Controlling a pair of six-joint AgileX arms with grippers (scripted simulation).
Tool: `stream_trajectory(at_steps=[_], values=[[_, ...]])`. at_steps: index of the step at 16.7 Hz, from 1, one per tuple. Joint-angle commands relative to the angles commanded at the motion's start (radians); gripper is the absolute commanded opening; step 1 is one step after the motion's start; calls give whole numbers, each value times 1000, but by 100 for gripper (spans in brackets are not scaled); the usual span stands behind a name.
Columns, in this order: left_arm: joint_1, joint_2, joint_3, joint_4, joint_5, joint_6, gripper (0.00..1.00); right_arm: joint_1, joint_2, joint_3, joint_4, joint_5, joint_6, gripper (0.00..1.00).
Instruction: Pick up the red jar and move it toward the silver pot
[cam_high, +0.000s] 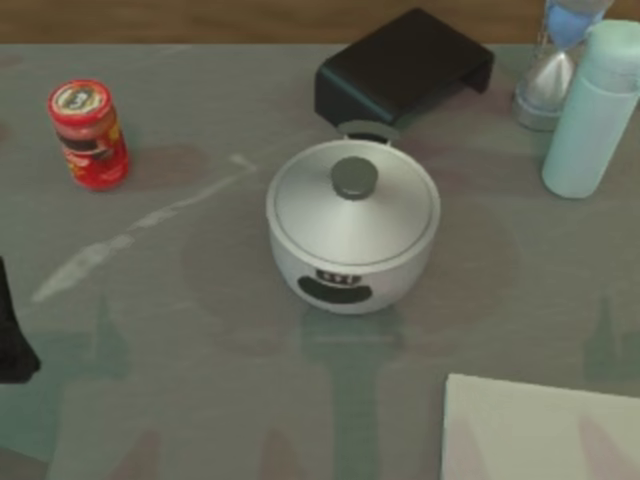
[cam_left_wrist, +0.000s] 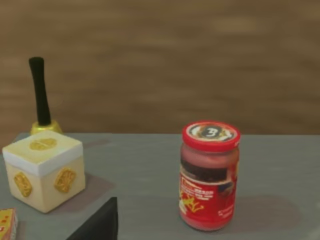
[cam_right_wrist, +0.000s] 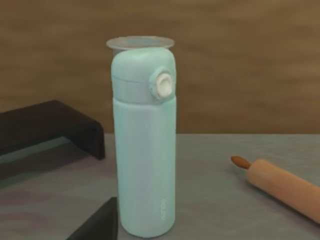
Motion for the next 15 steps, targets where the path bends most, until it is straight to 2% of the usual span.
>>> stream_trajectory(at_steps=[6, 11, 15], values=[[3, 41, 95, -15, 6, 18, 100, 0, 0, 0, 0, 0, 0, 100], [-5, 234, 399, -109, 40, 71, 100, 0, 0, 0, 0, 0, 0, 100], [-21, 528, 715, -274, 79, 127, 100, 0, 0, 0, 0, 0, 0, 100]])
